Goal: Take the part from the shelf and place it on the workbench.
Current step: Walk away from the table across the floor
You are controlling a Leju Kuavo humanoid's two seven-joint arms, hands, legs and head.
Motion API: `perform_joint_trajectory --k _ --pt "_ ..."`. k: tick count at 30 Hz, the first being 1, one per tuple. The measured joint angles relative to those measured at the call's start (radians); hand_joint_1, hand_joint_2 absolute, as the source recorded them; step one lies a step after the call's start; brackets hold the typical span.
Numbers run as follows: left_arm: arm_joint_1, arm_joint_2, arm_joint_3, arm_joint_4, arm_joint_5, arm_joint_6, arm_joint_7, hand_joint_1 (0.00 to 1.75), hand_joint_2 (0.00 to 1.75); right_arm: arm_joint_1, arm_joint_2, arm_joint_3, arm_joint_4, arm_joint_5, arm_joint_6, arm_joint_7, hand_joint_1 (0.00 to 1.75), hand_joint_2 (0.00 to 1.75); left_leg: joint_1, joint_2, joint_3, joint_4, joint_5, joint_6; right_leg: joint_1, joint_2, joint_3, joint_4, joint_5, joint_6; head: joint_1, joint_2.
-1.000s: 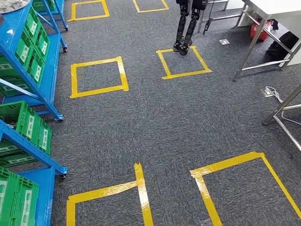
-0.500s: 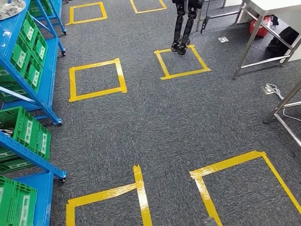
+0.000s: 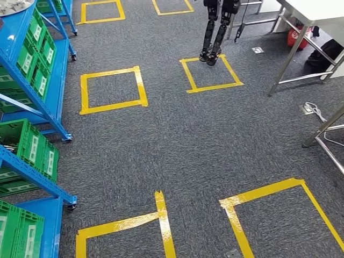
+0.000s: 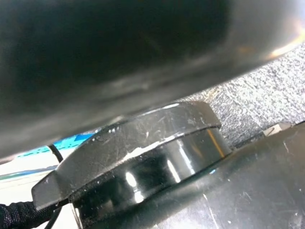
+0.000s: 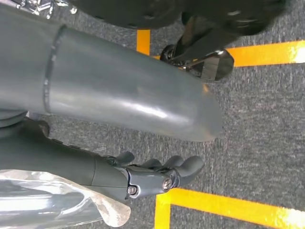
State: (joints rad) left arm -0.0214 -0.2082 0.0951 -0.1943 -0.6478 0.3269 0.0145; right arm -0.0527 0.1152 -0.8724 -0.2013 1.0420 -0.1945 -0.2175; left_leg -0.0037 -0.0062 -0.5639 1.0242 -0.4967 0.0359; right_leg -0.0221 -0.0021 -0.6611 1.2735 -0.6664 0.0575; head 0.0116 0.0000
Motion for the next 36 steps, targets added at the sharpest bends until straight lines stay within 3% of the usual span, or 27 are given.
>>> perform_joint_trajectory --k 1,2,4,6,8,12,21,25,27,29,30,31,33,34,36 --pt "0.000 0.000 0.000 0.000 0.000 0.000 0.000 0.00 0.00 0.001 0.000 0.000 0.000 0.000 0.000 0.000 0.00 0.00 -0.003 -0.001 0.004 0.000 -0.004 0.003 0.001 0.000 -0.023 0.029 0.005 -0.002 0.000 0.000" --pt "0.001 0.000 0.000 0.000 0.000 0.000 0.000 0.00 0.00 0.002 0.000 0.000 0.000 0.000 0.000 0.000 0.00 0.00 -0.005 -0.002 0.010 0.000 -0.008 0.004 0.002 0.000 -0.028 0.017 0.032 -0.004 0.001 0.000" --pt "0.002 0.000 0.001 0.000 0.000 0.000 0.000 0.00 0.00 0.002 0.000 0.000 0.000 0.000 0.000 0.000 0.00 0.00 -0.007 -0.004 0.026 0.000 -0.019 0.002 0.006 0.000 0.014 -0.101 0.119 -0.013 0.001 0.000" --pt "0.000 -0.001 0.001 0.000 0.000 0.000 -0.001 0.00 0.00 0.000 -0.001 -0.001 0.000 0.000 0.000 0.000 0.00 0.00 -0.011 -0.005 0.035 0.003 -0.030 -0.006 0.010 0.000 0.064 -0.208 0.165 -0.022 0.001 0.000" --pt "0.000 0.000 0.001 0.000 0.000 0.000 -0.002 0.00 0.00 0.000 -0.002 -0.002 0.000 0.000 0.000 0.000 0.00 0.00 -0.014 -0.005 0.036 0.007 -0.035 -0.011 0.013 0.002 0.082 -0.237 0.166 -0.024 0.000 0.000" --pt "-0.001 0.001 0.001 0.000 -0.004 0.001 -0.011 0.00 0.00 0.003 -0.002 -0.002 0.000 0.001 -0.001 0.000 0.00 0.00 -0.014 -0.005 0.040 0.000 -0.033 -0.006 0.013 0.003 0.083 -0.241 0.164 -0.025 -0.001 0.000" --pt "-0.001 0.000 0.001 0.000 -0.011 0.008 -0.014 0.00 0.00 0.000 -0.001 -0.001 0.000 0.012 -0.008 0.001 0.00 0.00 -0.015 -0.005 0.046 -0.010 -0.033 -0.012 0.012 0.001 0.087 -0.243 0.161 -0.030 0.000 0.000" --pt "-0.001 0.000 0.001 0.000 -0.013 0.010 -0.014 0.00 0.00 -0.001 -0.002 -0.001 0.000 0.020 -0.017 0.001 0.00 0.00 -0.011 -0.007 0.067 -0.052 -0.008 0.008 0.011 -0.002 0.093 -0.252 0.161 -0.017 -0.001 0.000" --pt "0.000 -0.001 0.001 0.000 -0.014 0.010 -0.014 0.00 0.00 -0.001 -0.002 -0.001 0.000 0.024 -0.022 0.000 0.00 0.00 -0.004 -0.010 0.080 -0.076 0.005 0.010 0.010 0.001 0.056 -0.173 0.116 -0.011 0.003 0.000" --pt "0.001 -0.002 0.001 0.000 -0.014 0.011 -0.014 0.00 0.00 0.000 -0.002 -0.001 0.000 0.029 -0.025 0.000 0.00 0.00 -0.001 -0.016 0.081 -0.078 0.006 0.010 0.005 0.002 -0.008 -0.042 0.062 -0.001 0.006 0.000" --pt "0.001 -0.002 0.001 0.000 -0.014 0.011 -0.014 0.00 0.00 0.001 -0.002 0.000 0.000 0.031 -0.026 0.000 0.00 0.00 0.000 -0.022 0.081 -0.077 0.005 0.007 0.001 0.002 -0.029 -0.001 0.055 0.005 0.006 0.000" --pt "0.002 -0.002 0.001 0.000 -0.014 0.011 -0.014 0.00 0.00 0.002 -0.002 0.000 0.000 0.033 -0.026 0.000 0.00 0.00 0.003 -0.030 0.082 -0.075 0.003 0.003 -0.004 0.002 -0.032 0.001 0.068 0.011 0.006 0.000" --pt "0.001 -0.003 0.001 0.000 -0.014 0.010 -0.014 0.00 0.00 0.003 -0.002 0.000 0.000 0.035 -0.027 0.000 0.00 0.00 0.012 -0.051 0.083 -0.062 -0.007 -0.014 -0.018 0.014 0.020 -0.108 0.135 0.026 0.006 0.000" --pt "0.000 -0.002 0.001 0.000 -0.014 0.010 -0.014 0.00 0.00 0.004 -0.001 0.000 0.000 0.035 -0.028 0.000 0.00 0.00 0.016 -0.062 0.079 -0.050 -0.015 -0.025 -0.024 0.039 0.054 -0.173 0.155 0.034 0.010 0.000" --pt "-0.002 -0.002 0.001 0.000 -0.014 0.010 -0.014 0.00 0.00 0.003 0.000 0.000 0.002 0.035 -0.028 0.000 0.00 0.00 0.019 -0.083 0.064 -0.024 -0.028 -0.044 -0.029 0.078 0.094 -0.238 0.158 0.029 0.013 0.000"
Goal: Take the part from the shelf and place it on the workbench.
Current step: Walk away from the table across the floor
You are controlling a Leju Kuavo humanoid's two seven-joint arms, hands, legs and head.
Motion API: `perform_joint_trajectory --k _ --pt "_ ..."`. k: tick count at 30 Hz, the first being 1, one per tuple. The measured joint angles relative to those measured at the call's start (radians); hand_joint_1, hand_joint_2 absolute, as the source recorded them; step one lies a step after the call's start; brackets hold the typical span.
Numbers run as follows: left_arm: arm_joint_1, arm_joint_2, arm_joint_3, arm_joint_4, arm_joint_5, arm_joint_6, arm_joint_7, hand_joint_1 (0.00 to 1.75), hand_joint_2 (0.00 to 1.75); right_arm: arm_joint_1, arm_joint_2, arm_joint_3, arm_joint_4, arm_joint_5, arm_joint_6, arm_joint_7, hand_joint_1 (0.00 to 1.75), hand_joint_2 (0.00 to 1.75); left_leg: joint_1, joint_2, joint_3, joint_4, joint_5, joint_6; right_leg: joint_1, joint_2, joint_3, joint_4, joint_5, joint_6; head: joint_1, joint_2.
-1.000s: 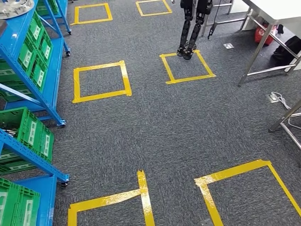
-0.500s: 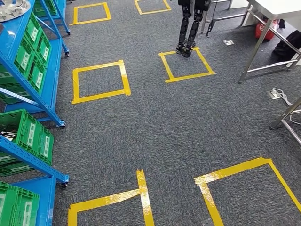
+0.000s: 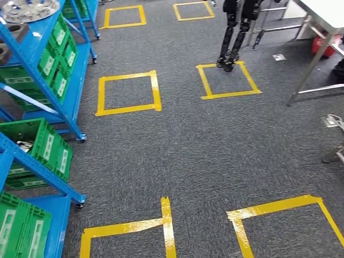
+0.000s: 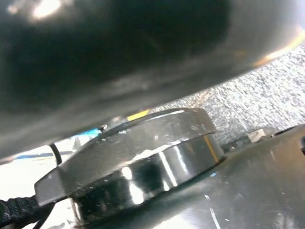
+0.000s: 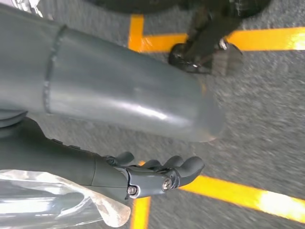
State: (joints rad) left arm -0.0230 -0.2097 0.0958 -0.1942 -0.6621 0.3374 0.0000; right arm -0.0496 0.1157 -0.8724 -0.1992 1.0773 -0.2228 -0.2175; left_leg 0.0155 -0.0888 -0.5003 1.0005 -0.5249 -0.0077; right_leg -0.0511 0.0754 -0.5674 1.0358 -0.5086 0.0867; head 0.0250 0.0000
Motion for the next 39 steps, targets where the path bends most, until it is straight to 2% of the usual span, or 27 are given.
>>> perform_joint_trajectory --k 1,2,3,4,5,7,9,10,12,14,16,18,19,20,22,23,24,25,26,27,29,31,33,34,36,37,39 --pt "0.000 0.000 0.000 0.000 0.000 0.000 0.000 0.00 0.00 0.000 0.001 0.000 0.001 0.000 0.000 0.000 0.00 0.00 0.001 -0.010 -0.008 0.007 -0.002 -0.005 0.002 0.007 0.004 0.001 -0.010 -0.010 -0.001 0.000" --pt "0.001 0.000 0.000 0.000 0.000 0.000 0.000 0.00 0.00 0.001 0.000 0.000 0.000 0.000 -0.001 0.000 0.00 0.00 0.004 -0.020 -0.012 0.011 -0.002 -0.009 0.004 -0.005 0.006 0.005 -0.012 -0.023 -0.004 0.000" --pt "0.002 0.000 0.000 0.000 0.000 0.000 0.000 0.00 0.00 0.001 0.000 0.000 0.000 0.000 -0.001 0.000 0.00 0.00 0.006 -0.018 -0.014 0.014 -0.004 -0.012 0.006 -0.017 0.006 0.006 -0.014 -0.032 -0.008 0.000" --pt "0.003 0.000 0.000 0.000 0.000 0.000 0.000 0.00 0.00 0.002 0.000 0.000 0.000 0.000 -0.002 0.000 0.00 0.00 0.006 -0.002 -0.021 0.028 -0.012 -0.014 0.008 -0.029 0.009 0.006 -0.015 -0.041 -0.011 0.000" --pt "0.002 0.000 0.000 0.000 0.000 0.000 0.000 0.00 0.00 0.001 0.000 0.000 0.000 0.000 -0.003 0.000 0.00 0.00 0.006 0.021 -0.036 0.061 -0.029 -0.016 0.011 -0.042 0.011 0.005 -0.016 -0.048 -0.014 0.000" --pt "0.000 0.000 0.000 0.000 -0.001 0.000 0.000 0.00 0.00 0.002 0.000 0.000 0.000 0.001 -0.003 0.000 0.00 0.00 0.003 0.067 -0.098 0.183 -0.085 -0.016 0.018 -0.072 0.015 0.004 -0.021 -0.059 -0.021 0.000" --pt "0.001 0.000 0.000 0.000 -0.002 0.000 0.000 0.00 0.00 0.003 0.000 0.000 0.000 0.002 -0.004 0.000 0.00 0.00 0.002 0.076 -0.161 0.299 -0.121 -0.011 0.028 -0.103 0.018 0.004 -0.026 -0.066 -0.023 0.000" --pt "0.003 0.000 0.000 0.000 -0.002 0.001 0.000 0.00 0.00 0.002 0.000 0.000 0.000 0.004 -0.005 0.000 0.00 0.00 0.001 0.077 -0.173 0.313 -0.112 -0.006 0.032 -0.117 0.021 0.004 -0.029 -0.069 -0.023 0.000" --pt "0.005 0.000 0.000 0.000 -0.005 0.003 0.000 0.00 0.00 0.000 0.000 0.001 0.000 0.008 -0.007 0.000 0.00 0.00 -0.008 0.088 -0.140 0.229 -0.041 0.008 0.036 -0.141 0.031 0.004 -0.036 -0.071 -0.023 0.000" --pt "0.004 0.000 0.000 0.000 -0.008 0.005 0.001 0.00 0.00 0.000 0.000 0.002 0.000 0.013 -0.009 0.001 0.00 0.00 -0.026 0.134 -0.084 0.106 0.014 0.024 0.039 -0.162 0.040 0.001 -0.044 -0.067 -0.023 0.000" --pt "0.002 0.000 0.000 0.000 -0.009 0.009 0.001 0.00 0.00 0.000 0.000 0.004 0.000 0.016 -0.009 0.001 0.00 0.00 -0.040 0.165 -0.062 0.052 0.020 0.034 0.040 -0.185 0.045 -0.003 -0.047 -0.059 -0.025 0.000" --pt "0.004 0.000 0.000 0.000 -0.006 0.011 0.000 0.00 0.00 -0.002 0.000 0.004 0.000 0.017 -0.008 0.000 0.00 0.00 -0.042 0.146 -0.062 0.035 0.024 0.040 0.041 -0.208 0.048 -0.006 -0.049 -0.051 -0.027 0.000" --pt "0.006 0.000 0.001 0.000 0.001 0.010 -0.002 0.00 0.00 -0.003 0.000 0.004 0.000 0.019 -0.008 0.000 0.00 0.00 -0.039 0.134 -0.058 0.027 0.028 0.043 0.039 -0.199 0.046 -0.002 -0.055 -0.047 -0.026 0.000" --pt "0.008 -0.001 0.003 0.000 0.010 0.008 -0.006 0.00 0.00 -0.005 0.000 0.005 0.000 0.020 -0.008 0.000 0.00 0.00 -0.036 0.123 -0.054 0.018 0.032 0.046 0.038 -0.176 0.037 0.019 -0.069 -0.044 -0.025 0.000" --pt "0.007 -0.003 0.011 0.000 0.033 0.000 -0.017 0.00 0.00 -0.004 0.000 0.005 0.000 0.024 -0.009 -0.002 0.00 0.00 -0.031 0.100 -0.049 0.011 0.036 0.051 0.036 -0.110 -0.012 0.118 -0.117 -0.040 -0.019 0.000" --pt "0.005 -0.004 0.017 0.000 0.046 -0.006 -0.023 0.00 0.00 -0.002 0.000 0.005 0.000 0.026 -0.008 -0.003 0.00 0.00 -0.030 0.087 -0.049 0.011 0.035 0.053 0.036 -0.090 -0.048 0.184 -0.142 -0.038 -0.017 0.000" --pt "0.005 -0.005 0.024 0.000 0.058 -0.013 -0.029 0.00 0.00 0.000 0.000 0.005 0.000 0.030 -0.007 -0.004 0.00 0.00 -0.030 0.073 -0.049 0.012 0.035 0.054 0.036 -0.081 -0.078 0.236 -0.154 -0.037 -0.015 0.000" --pt "0.005 -0.006 0.031 0.000 0.070 -0.020 -0.035 0.00 0.00 0.003 0.000 0.006 0.000 0.033 -0.007 -0.006 0.00 0.00 -0.030 0.058 -0.048 0.012 0.034 0.054 0.036 -0.078 -0.096 0.257 -0.147 -0.035 -0.014 0.000" --pt "0.006 -0.007 0.038 0.000 0.080 -0.026 -0.041 0.00 0.00 0.003 0.000 0.006 0.000 0.036 -0.007 -0.008 0.00 0.00 -0.030 0.041 -0.046 0.014 0.033 0.053 0.035 -0.075 -0.096 0.240 -0.120 -0.034 -0.014 0.000" --pt "0.006 -0.007 0.045 0.000 0.088 -0.032 -0.046 0.00 0.00 0.003 0.000 0.006 0.000 0.038 -0.007 -0.010 0.00 0.00 -0.029 0.025 -0.043 0.016 0.031 0.050 0.033 -0.069 -0.077 0.186 -0.077 -0.032 -0.013 0.000" --pt "0.006 -0.008 0.057 0.000 0.096 -0.038 -0.054 0.00 0.00 0.001 0.000 0.006 0.000 0.041 -0.009 -0.012 0.00 0.00 -0.027 -0.003 -0.044 0.026 0.024 0.041 0.024 -0.019 -0.026 0.064 -0.020 -0.029 -0.012 0.000" --pt "0.005 -0.008 0.065 0.000 0.098 -0.039 -0.057 0.00 0.00 0.000 0.000 0.007 0.001 0.042 -0.012 -0.011 0.00 0.00 -0.025 -0.027 -0.055 0.034 0.022 0.030 0.019 0.023 0.003 0.013 -0.020 -0.034 -0.011 0.000" --pt "0.007 -0.008 0.073 0.000 0.099 -0.040 -0.057 0.00 0.00 0.000 0.000 0.008 0.001 0.043 -0.014 -0.010 0.00 0.00 -0.021 -0.050 -0.063 0.036 0.024 0.021 0.021 0.009 0.013 0.005 -0.025 -0.044 -0.011 0.000" --pt "0.009 -0.008 0.076 0.000 0.099 -0.040 -0.057 0.00 0.00 0.001 0.000 0.009 0.001 0.044 -0.015 -0.009 0.00 0.00 -0.022 -0.045 -0.066 0.042 0.021 0.016 0.020 -0.005 0.017 0.001 -0.025 -0.049 -0.012 0.000" --pt "0.011 -0.008 0.080 0.000 0.100 -0.040 -0.058 0.00 0.00 0.002 0.000 0.011 0.001 0.045 -0.016 -0.010 0.00 0.00 -0.023 0.005 -0.093 0.099 -0.012 0.007 0.020 -0.036 0.026 -0.007 -0.026 -0.061 -0.021 0.000" --pt "0.010 -0.008 0.080 0.000 0.100 -0.040 -0.059 0.00 0.00 0.002 0.000 0.011 0.001 0.045 -0.016 -0.010 0.00 0.00 -0.023 0.040 -0.121 0.156 -0.039 0.003 0.023 -0.052 0.029 -0.008 -0.028 -0.067 -0.026 0.000" --pt "0.009 -0.008 0.081 0.000 0.100 -0.041 -0.066 0.00 0.00 0.003 0.000 0.011 0.001 0.045 -0.016 -0.009 0.00 0.00 -0.020 0.071 -0.186 0.281 -0.085 -0.003 0.028 -0.088 0.034 -0.008 -0.034 -0.074 -0.029 0.000"
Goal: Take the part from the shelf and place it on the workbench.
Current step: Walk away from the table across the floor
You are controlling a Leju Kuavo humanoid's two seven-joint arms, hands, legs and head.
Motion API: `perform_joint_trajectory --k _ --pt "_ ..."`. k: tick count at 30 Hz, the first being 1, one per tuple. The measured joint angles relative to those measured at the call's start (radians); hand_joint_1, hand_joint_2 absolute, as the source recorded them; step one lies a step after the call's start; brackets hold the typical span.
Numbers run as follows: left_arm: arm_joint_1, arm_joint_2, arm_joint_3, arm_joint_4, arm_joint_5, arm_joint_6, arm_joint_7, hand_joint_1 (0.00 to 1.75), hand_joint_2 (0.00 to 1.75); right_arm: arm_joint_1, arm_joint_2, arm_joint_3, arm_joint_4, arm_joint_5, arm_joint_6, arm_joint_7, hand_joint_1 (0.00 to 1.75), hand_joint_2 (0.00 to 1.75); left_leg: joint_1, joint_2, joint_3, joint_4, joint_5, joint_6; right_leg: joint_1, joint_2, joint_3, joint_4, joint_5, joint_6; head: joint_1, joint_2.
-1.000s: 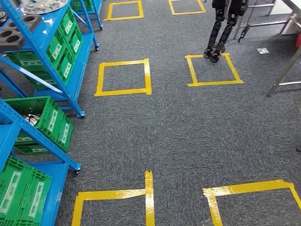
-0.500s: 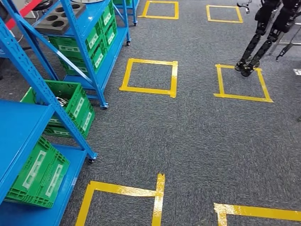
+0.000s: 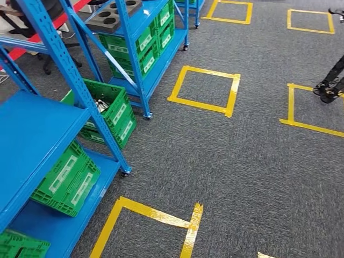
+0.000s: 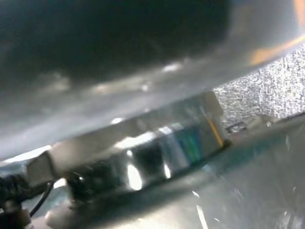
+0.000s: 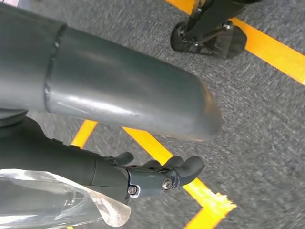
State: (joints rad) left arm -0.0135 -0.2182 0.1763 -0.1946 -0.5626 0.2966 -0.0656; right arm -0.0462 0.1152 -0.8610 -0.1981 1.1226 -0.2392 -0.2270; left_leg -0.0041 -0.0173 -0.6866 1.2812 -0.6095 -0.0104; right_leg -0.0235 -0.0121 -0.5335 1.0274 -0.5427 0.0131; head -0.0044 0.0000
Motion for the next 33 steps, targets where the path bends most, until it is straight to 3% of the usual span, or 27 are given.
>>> perform_joint_trajectory --k 1,2,3,5,7,9,10,12,14,16,17,18,20,21,23,24,25,27,29,31,32,33 --pt "0.001 0.000 0.000 0.000 0.000 0.000 -0.004 0.00 0.00 0.000 0.000 0.000 0.000 0.001 0.000 0.000 0.00 0.00 0.001 0.005 -0.017 0.030 -0.001 -0.001 0.002 -0.016 0.003 0.000 -0.003 -0.001 0.000 0.000" --pt "0.003 0.000 0.000 0.000 0.000 -0.001 -0.009 0.00 0.00 0.000 0.000 0.001 0.000 0.004 -0.001 0.000 0.00 0.00 0.002 0.007 -0.016 0.022 0.018 0.000 0.003 -0.031 0.006 0.000 -0.007 -0.001 0.000 0.000" --pt "0.005 0.000 0.001 0.000 0.000 -0.001 -0.013 0.00 0.00 -0.001 0.000 0.001 0.000 0.006 -0.001 0.000 0.00 0.00 0.002 0.012 0.003 -0.021 0.051 0.003 0.003 -0.044 0.011 0.000 -0.011 0.000 0.000 0.000" --pt "0.008 0.001 0.002 0.000 0.000 -0.002 -0.020 0.00 0.00 -0.001 0.000 0.003 0.000 0.012 -0.003 -0.002 0.00 0.00 -0.007 0.053 0.064 -0.148 0.115 0.014 0.005 -0.066 0.021 -0.001 -0.019 0.005 0.000 0.000" --pt "0.008 0.001 0.002 0.000 -0.001 -0.003 -0.027 0.00 0.00 -0.002 0.000 0.006 0.000 0.018 -0.003 -0.004 0.00 0.00 -0.019 0.089 0.101 -0.225 0.128 0.026 0.008 -0.087 0.028 -0.003 -0.027 0.012 0.000 0.000" --pt "0.011 0.002 0.003 0.000 -0.002 -0.002 -0.033 0.00 0.00 -0.006 0.000 0.011 0.000 0.024 -0.002 -0.004 0.00 0.00 -0.024 0.080 0.105 -0.241 0.123 0.034 0.010 -0.110 0.038 -0.008 -0.029 0.020 0.000 0.000" --pt "0.013 0.003 0.003 0.000 -0.002 -0.001 -0.036 0.00 0.00 -0.009 0.000 0.014 0.000 0.026 -0.002 -0.004 0.00 0.00 -0.023 0.069 0.108 -0.247 0.126 0.039 0.009 -0.108 0.041 -0.008 -0.033 0.024 0.002 0.000" --pt "0.015 0.003 0.004 0.000 -0.003 0.003 -0.041 0.00 0.00 -0.011 0.000 0.018 0.000 0.029 -0.002 -0.005 0.00 0.00 -0.016 0.047 0.115 -0.260 0.132 0.051 0.006 -0.060 0.021 0.034 -0.060 0.031 0.006 0.000" --pt "0.013 0.002 0.004 0.000 -0.003 0.006 -0.043 0.00 0.00 -0.008 0.000 0.020 0.000 0.030 -0.002 -0.004 0.00 0.00 -0.012 0.022 0.117 -0.265 0.134 0.059 0.003 -0.004 -0.046 0.155 -0.111 0.035 0.011 0.000" --pt "0.012 0.001 0.005 0.000 -0.004 0.008 -0.044 0.00 0.00 -0.002 0.000 0.020 0.000 0.031 -0.001 -0.003 0.00 0.00 -0.012 -0.007 0.119 -0.264 0.132 0.061 0.004 0.009 -0.114 0.260 -0.133 0.038 0.013 0.000" --pt "0.013 0.001 0.005 0.000 -0.004 0.008 -0.044 0.00 0.00 -0.001 0.000 0.020 0.000 0.032 -0.001 -0.003 0.00 0.00 -0.012 -0.022 0.120 -0.264 0.131 0.061 0.004 0.010 -0.127 0.265 -0.116 0.039 0.013 0.000" --pt "0.013 0.001 0.005 0.000 -0.004 0.008 -0.044 0.00 0.00 -0.001 0.000 0.021 0.000 0.032 -0.001 -0.002 0.00 0.00 -0.011 -0.037 0.123 -0.263 0.130 0.059 0.003 0.013 -0.120 0.229 -0.080 0.039 0.013 0.000" --pt "0.014 0.001 0.005 0.000 -0.004 0.009 -0.044 0.00 0.00 -0.002 0.000 0.021 0.000 0.034 -0.001 -0.002 0.00 0.00 -0.009 -0.066 0.128 -0.259 0.125 0.051 -0.001 0.047 -0.072 0.099 -0.003 0.038 0.014 0.000" --pt "0.013 0.001 0.005 0.000 -0.004 0.009 -0.044 0.00 0.00 -0.003 0.000 0.022 0.000 0.035 0.000 -0.002 0.00 0.00 -0.008 -0.078 0.127 -0.255 0.122 0.046 -0.003 0.069 -0.047 0.046 0.015 0.036 0.014 0.000" --pt "0.013 0.001 0.005 0.000 -0.004 0.009 -0.045 0.00 0.00 -0.005 0.000 0.024 0.000 0.039 0.000 -0.002 0.00 0.00 -0.007 -0.099 0.121 -0.250 0.122 0.034 -0.003 0.096 -0.024 0.008 0.014 0.027 0.014 0.000" --pt "0.014 0.001 0.005 0.000 -0.004 0.009 -0.045 0.00 0.00 -0.006 0.000 0.025 0.000 0.040 0.001 -0.002 0.00 0.00 -0.004 -0.110 0.117 -0.250 0.123 0.029 -0.002 0.088 -0.018 0.004 0.013 0.020 0.013 0.000" --pt "0.015 0.001 0.006 0.000 -0.003 0.009 -0.045 0.00 0.00 -0.006 0.000 0.027 0.000 0.041 0.001 -0.001 0.00 0.00 -0.003 -0.109 0.116 -0.249 0.122 0.024 -0.002 0.076 -0.016 0.002 0.014 0.014 0.013 0.000" --pt "0.017 0.002 0.006 0.000 -0.003 0.009 -0.045 0.00 0.00 -0.006 0.000 0.028 0.000 0.042 0.002 -0.001 0.00 0.00 -0.005 -0.065 0.098 -0.210 0.097 0.012 -0.003 0.050 -0.009 -0.003 0.015 0.000 0.007 0.000" --pt "0.015 0.002 0.006 0.000 -0.003 0.009 -0.046 0.00 0.00 -0.004 0.000 0.028 0.000 0.043 0.002 -0.001 0.00 0.00 -0.004 -0.009 0.043 -0.096 0.038 0.003 0.000 0.020 -0.005 -0.005 0.011 -0.010 0.000 0.000" --pt "0.015 0.002 0.006 0.000 -0.003 0.009 -0.046 0.00 0.00 -0.003 0.000 0.028 0.000 0.044 0.002 -0.001 0.00 0.00 0.000 0.005 -0.018 0.021 -0.001 -0.002 0.002 -0.013 -0.001 -0.005 0.005 -0.014 0.000 0.000" --pt "0.016 0.002 0.006 0.000 -0.003 0.009 -0.047 0.00 0.00 -0.003 0.000 0.029 0.000 0.045 0.002 -0.001 0.00 0.00 0.001 0.007 -0.027 0.036 0.007 -0.002 0.003 -0.028 0.002 -0.005 0.002 -0.015 -0.001 0.000" --pt "0.017 0.002 0.006 0.000 -0.002 0.009 -0.047 0.00 0.00 -0.004 0.000 0.029 0.000 0.045 0.002 -0.001 0.00 0.00 0.001 0.010 -0.015 0.010 0.033 -0.001 0.004 -0.041 0.006 -0.005 -0.001 -0.014 -0.001 0.000"
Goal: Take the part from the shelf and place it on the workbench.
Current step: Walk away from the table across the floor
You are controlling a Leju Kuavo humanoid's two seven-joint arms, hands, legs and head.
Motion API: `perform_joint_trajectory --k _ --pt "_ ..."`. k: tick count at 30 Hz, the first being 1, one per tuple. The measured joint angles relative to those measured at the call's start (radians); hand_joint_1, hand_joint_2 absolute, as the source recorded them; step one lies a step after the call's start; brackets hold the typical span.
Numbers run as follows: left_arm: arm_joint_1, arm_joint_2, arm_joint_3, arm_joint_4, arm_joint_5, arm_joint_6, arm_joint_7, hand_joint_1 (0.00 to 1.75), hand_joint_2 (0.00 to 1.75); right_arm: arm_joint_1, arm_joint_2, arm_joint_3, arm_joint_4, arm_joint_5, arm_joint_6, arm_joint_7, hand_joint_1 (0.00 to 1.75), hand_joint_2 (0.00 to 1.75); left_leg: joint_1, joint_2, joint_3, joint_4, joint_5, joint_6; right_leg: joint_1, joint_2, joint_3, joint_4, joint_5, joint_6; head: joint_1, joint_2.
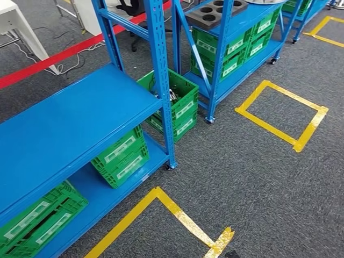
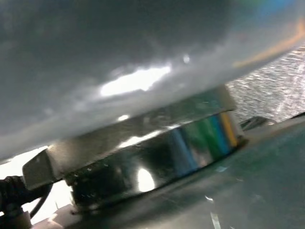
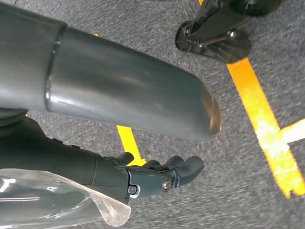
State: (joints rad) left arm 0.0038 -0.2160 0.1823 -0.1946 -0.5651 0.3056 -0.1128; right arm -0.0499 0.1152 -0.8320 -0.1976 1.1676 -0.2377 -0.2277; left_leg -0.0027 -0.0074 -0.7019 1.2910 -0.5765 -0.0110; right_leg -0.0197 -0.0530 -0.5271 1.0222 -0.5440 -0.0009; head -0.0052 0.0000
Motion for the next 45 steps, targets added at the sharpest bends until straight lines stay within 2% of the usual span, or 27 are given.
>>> perform_joint_trajectory --k 1,3,5,7,8,10,11,13,14,15,16,18,20,22,23,25,26,27,29,30,31,33,34,36,37,41,45 --pt "0.001 0.000 0.000 0.000 0.000 0.000 -0.001 0.00 0.00 -0.001 0.000 0.001 0.000 0.000 0.000 0.000 0.00 0.00 -0.001 0.010 0.030 -0.063 0.040 0.005 0.000 -0.012 0.006 0.000 -0.004 0.002 0.000 0.000" --pt "0.000 0.000 0.000 0.000 0.001 0.000 -0.005 0.00 0.00 -0.001 0.000 0.004 0.000 0.001 0.000 0.000 0.00 0.00 -0.012 0.058 0.097 -0.196 0.092 0.020 0.003 -0.035 0.017 -0.001 -0.014 0.009 -0.001 0.000" --pt "-0.002 0.000 0.000 0.000 0.003 0.000 -0.009 0.00 0.00 -0.003 0.000 0.005 0.000 0.002 -0.001 0.001 0.00 0.00 -0.024 0.087 0.123 -0.251 0.095 0.032 0.007 -0.059 0.022 -0.002 -0.022 0.018 -0.001 0.000" --pt "0.000 0.000 0.000 0.000 0.005 0.000 -0.011 0.00 0.00 -0.009 0.000 0.006 0.000 0.002 -0.001 0.002 0.00 0.00 -0.023 0.068 0.123 -0.260 0.097 0.042 0.008 -0.082 0.030 -0.007 -0.027 0.026 0.000 0.000" --pt "0.002 0.000 0.001 0.000 0.006 0.000 -0.012 0.00 0.00 -0.012 0.000 0.007 0.000 0.002 -0.001 0.002 0.00 0.00 -0.020 0.056 0.127 -0.268 0.100 0.047 0.007 -0.071 0.033 -0.003 -0.034 0.030 0.002 0.000" --pt "0.002 -0.001 0.002 0.000 0.009 -0.002 -0.013 0.00 0.00 -0.015 0.000 0.008 0.000 0.003 -0.002 0.002 0.00 0.00 -0.011 0.031 0.137 -0.282 0.108 0.057 0.005 -0.013 0.005 0.058 -0.071 0.038 0.007 0.000" --pt "0.001 -0.001 0.002 0.000 0.010 -0.002 -0.014 0.00 0.00 -0.015 0.000 0.008 0.000 0.003 -0.003 0.002 0.00 0.00 -0.010 0.019 0.138 -0.284 0.108 0.060 0.004 0.023 -0.026 0.121 -0.098 0.040 0.012 0.000" --pt "0.000 -0.002 0.004 0.000 0.011 -0.004 -0.016 0.00 0.00 -0.012 0.000 0.009 0.000 0.003 -0.003 0.002 0.00 0.00 -0.009 -0.010 0.138 -0.283 0.106 0.063 0.003 0.049 -0.101 0.246 -0.136 0.043 0.016 0.000" --pt "0.000 -0.002 0.005 0.000 0.011 -0.004 -0.017 0.00 0.00 -0.010 0.000 0.009 0.000 0.003 -0.003 0.003 0.00 0.00 -0.008 -0.026 0.140 -0.283 0.105 0.063 0.003 0.051 -0.124 0.271 -0.130 0.044 0.017 0.000" --pt "0.000 -0.002 0.006 0.000 0.012 -0.004 -0.018 0.00 0.00 -0.009 0.000 0.009 0.000 0.002 -0.003 0.003 0.00 0.00 -0.008 -0.042 0.142 -0.282 0.103 0.062 0.002 0.053 -0.127 0.256 -0.102 0.045 0.017 0.000" --pt "0.001 -0.002 0.008 0.000 0.013 -0.004 -0.019 0.00 0.00 -0.009 0.000 0.009 -0.001 0.002 -0.003 0.003 0.00 0.00 -0.006 -0.057 0.145 -0.280 0.101 0.058 0.000 0.058 -0.112 0.204 -0.059 0.046 0.017 0.000" --pt "0.001 -0.003 0.010 0.000 0.016 -0.004 -0.023 0.00 0.00 -0.009 0.000 0.009 -0.001 0.001 -0.003 0.002 0.00 0.00 -0.004 -0.085 0.147 -0.270 0.092 0.047 -0.007 0.101 -0.062 0.073 0.008 0.048 0.019 0.000" --pt "0.000 -0.002 0.012 0.000 0.018 -0.004 -0.027 0.00 0.00 -0.011 0.000 0.009 0.000 0.001 -0.003 0.002 0.00 0.00 -0.002 -0.108 0.141 -0.262 0.089 0.035 -0.010 0.135 -0.032 0.014 0.020 0.044 0.020 0.000" --pt "0.002 -0.002 0.012 0.000 0.018 -0.004 -0.029 0.00 0.00 -0.013 0.000 0.010 0.000 0.001 -0.003 0.001 0.00 0.00 -0.001 -0.129 0.134 -0.261 0.091 0.025 -0.009 0.122 -0.024 0.011 0.017 0.034 0.019 0.000" --pt "0.003 -0.002 0.012 0.000 0.019 -0.004 -0.029 0.00 0.00 -0.013 0.000 0.010 -0.001 0.001 -0.003 0.001 0.00 0.00 -0.001 -0.121 0.132 -0.257 0.087 0.021 -0.010 0.111 -0.022 0.009 0.018 0.028 0.017 0.000" --pt "0.003 -0.001 0.013 0.000 0.019 -0.004 -0.029 0.00 0.00 -0.013 0.000 0.010 -0.001 0.000 -0.004 0.000 0.00 0.00 -0.003 -0.068 0.106 -0.200 0.054 0.011 -0.012 0.083 -0.015 0.004 0.017 0.014 0.008 0.000" --pt "0.002 -0.001 0.013 0.000 0.019 -0.004 -0.029 0.00 0.00 -0.012 -0.001 0.010 -0.001 -0.001 -0.005 0.000 0.00 0.00 -0.003 -0.035 0.079 -0.143 0.026 0.006 -0.009 0.068 -0.012 0.003 0.015 0.009 0.004 0.000" --pt "0.001 -0.001 0.013 0.000 0.020 -0.003 -0.030 0.00 0.00 -0.011 -0.001 0.010 -0.001 -0.001 -0.005 0.000 0.00 0.00 -0.001 -0.016 0.044 -0.075 -0.003 0.001 -0.008 0.051 -0.011 0.003 0.012 0.005 0.000 0.000" --pt "0.002 -0.001 0.013 0.000 0.020 -0.003 -0.030 0.00 0.00 -0.010 -0.001 0.010 -0.001 -0.001 -0.005 -0.001 0.00 0.00 0.003 -0.004 -0.006 0.018 -0.027 -0.002 -0.005 0.022 -0.007 0.003 0.006 0.002 0.000 0.000" --pt "0.004 -0.001 0.013 0.000 0.020 -0.003 -0.030 0.00 0.00 -0.011 -0.001 0.010 -0.001 -0.002 -0.004 -0.002 0.00 0.00 0.004 -0.003 -0.005 0.013 -0.010 -0.001 -0.004 0.010 -0.004 0.003 0.003 0.003 -0.001 0.000" --pt "0.006 0.000 0.014 0.000 0.020 -0.002 -0.031 0.00 0.00 -0.012 -0.001 0.010 -0.001 -0.003 -0.004 -0.004 0.00 0.00 0.004 0.000 0.015 -0.031 0.024 0.002 -0.003 0.001 0.001 0.003 0.000 0.004 -0.001 0.000" --pt "0.007 0.000 0.014 0.000 0.020 0.001 -0.033 0.00 0.00 -0.015 -0.001 0.010 -0.001 -0.006 -0.002 -0.007 0.00 0.00 -0.002 0.020 0.081 -0.165 0.090 0.017 -0.001 -0.013 0.009 0.002 -0.008 0.010 -0.001 0.000" --pt "0.007 0.000 0.014 0.000 0.020 0.003 -0.034 0.00 0.00 -0.017 -0.001 0.010 -0.001 -0.007 -0.001 -0.008 0.00 0.00 -0.006 0.031 0.107 -0.218 0.103 0.025 0.001 -0.019 0.010 0.002 -0.011 0.014 -0.001 0.000" --pt "0.007 0.000 0.014 -0.001 0.020 0.005 -0.035 0.00 0.00 -0.020 -0.001 0.010 -0.001 -0.017 0.006 -0.008 0.00 0.00 -0.013 0.043 0.124 -0.254 0.097 0.034 0.002 -0.028 0.012 -0.002 -0.013 0.024 0.000 0.000" --pt "0.008 0.000 0.014 -0.001 0.020 0.006 -0.034 0.00 0.00 -0.021 -0.001 0.009 -0.001 -0.022 0.013 -0.007 0.00 0.00 -0.013 0.040 0.127 -0.263 0.099 0.032 0.003 -0.031 0.016 -0.004 -0.014 0.026 0.000 0.000" --pt "0.011 -0.001 0.015 -0.001 0.020 0.003 -0.025 0.00 0.00 -0.024 -0.001 0.009 -0.002 -0.027 0.034 -0.004 0.00 0.00 -0.010 0.035 0.135 -0.279 0.106 0.022 0.007 -0.033 0.030 -0.026 -0.006 0.004 0.009 0.000" --pt "0.009 -0.002 0.015 -0.001 0.018 0.001 -0.024 0.00 0.00 -0.024 -0.001 0.009 -0.002 -0.027 0.042 -0.002 0.00 0.00 -0.010 0.036 0.136 -0.279 0.102 0.029 0.006 -0.030 0.038 -0.038 -0.003 0.014 0.010 0.000"
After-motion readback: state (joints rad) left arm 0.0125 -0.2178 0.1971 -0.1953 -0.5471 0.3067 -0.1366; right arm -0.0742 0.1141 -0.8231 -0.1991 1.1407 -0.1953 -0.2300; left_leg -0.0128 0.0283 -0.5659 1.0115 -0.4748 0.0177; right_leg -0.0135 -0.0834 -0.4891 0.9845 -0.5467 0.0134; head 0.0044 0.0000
